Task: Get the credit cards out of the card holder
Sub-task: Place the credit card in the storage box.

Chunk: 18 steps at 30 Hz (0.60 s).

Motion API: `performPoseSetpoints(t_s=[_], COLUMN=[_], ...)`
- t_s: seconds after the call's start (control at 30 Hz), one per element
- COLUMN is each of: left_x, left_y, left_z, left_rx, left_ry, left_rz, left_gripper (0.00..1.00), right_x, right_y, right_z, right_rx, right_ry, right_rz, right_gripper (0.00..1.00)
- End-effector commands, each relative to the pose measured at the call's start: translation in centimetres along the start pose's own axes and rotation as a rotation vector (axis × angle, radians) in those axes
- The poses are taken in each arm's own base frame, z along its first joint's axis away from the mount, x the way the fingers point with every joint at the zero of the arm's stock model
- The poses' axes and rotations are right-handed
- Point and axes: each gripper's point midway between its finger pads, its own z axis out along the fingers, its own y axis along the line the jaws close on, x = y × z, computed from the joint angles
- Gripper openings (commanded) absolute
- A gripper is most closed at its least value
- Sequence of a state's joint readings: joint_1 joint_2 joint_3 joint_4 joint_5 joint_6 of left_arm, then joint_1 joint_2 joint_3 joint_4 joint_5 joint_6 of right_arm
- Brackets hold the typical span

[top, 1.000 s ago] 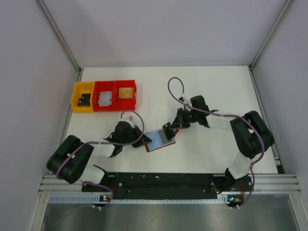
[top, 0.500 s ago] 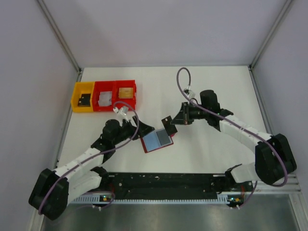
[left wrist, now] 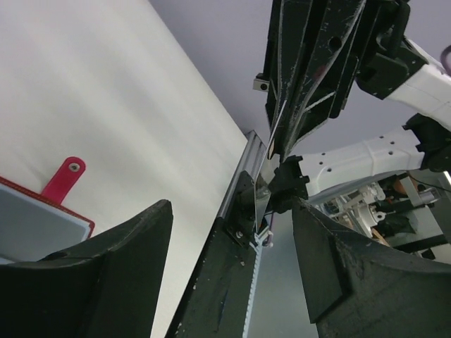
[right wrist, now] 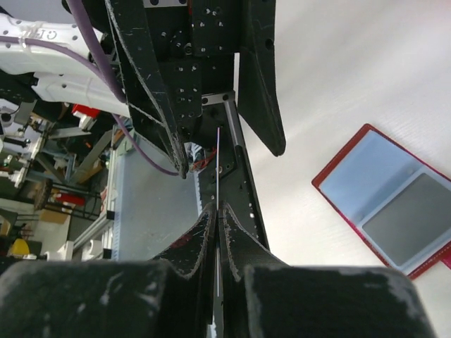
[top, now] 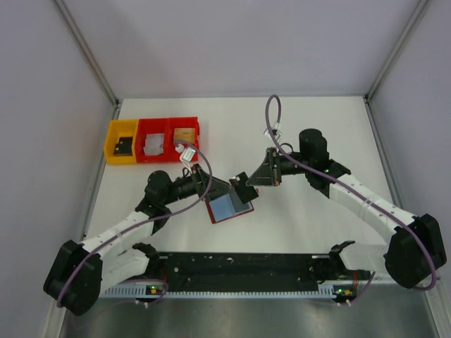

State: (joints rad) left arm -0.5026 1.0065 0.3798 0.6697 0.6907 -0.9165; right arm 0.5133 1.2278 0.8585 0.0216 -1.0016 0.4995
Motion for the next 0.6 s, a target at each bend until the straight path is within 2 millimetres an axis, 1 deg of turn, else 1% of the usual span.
performPoseSetpoints(t_s=[0.0,0.13,0.23,0.4,0.53,0.57], left_x=[-1.3,-1.4,-1.1,-0.8,-0.6,-0.6], left_y=[-4.2,-5.0,-5.1,-4.6,-4.5,-4.5], left_z=[0.2,0.5,0.7,1.0,1.1,1.1], left_rx=[0.176,0.201,0.202,0.18,0.174,0.172], left_ry=[-0.03,-0.032,-0.028,-0.049,-0.063,-0.066], left_rz=[0.071,0.078,0.074,0.053,0.044,0.043], left_gripper=[0.72,0.67,0.64,0.58,0.49,0.42], right_x=[-2.2,-2.2,-2.4,-3.0,-3.2,-3.2], right_y=[3.5,3.7,3.7,3.7,3.8,3.7], right_z=[-0.1,0.3,0.5,0.6,0.7,0.7], right_rx=[-0.094,-0.099,-0.102,-0.099,-0.102,-0.102], right_ry=[-0.034,-0.036,-0.052,-0.081,-0.09,-0.09], right_rz=[-0.122,-0.123,-0.123,-0.119,-0.116,-0.116], right_gripper=[0.0,0.0,0.0,0.0,0.0,0.0])
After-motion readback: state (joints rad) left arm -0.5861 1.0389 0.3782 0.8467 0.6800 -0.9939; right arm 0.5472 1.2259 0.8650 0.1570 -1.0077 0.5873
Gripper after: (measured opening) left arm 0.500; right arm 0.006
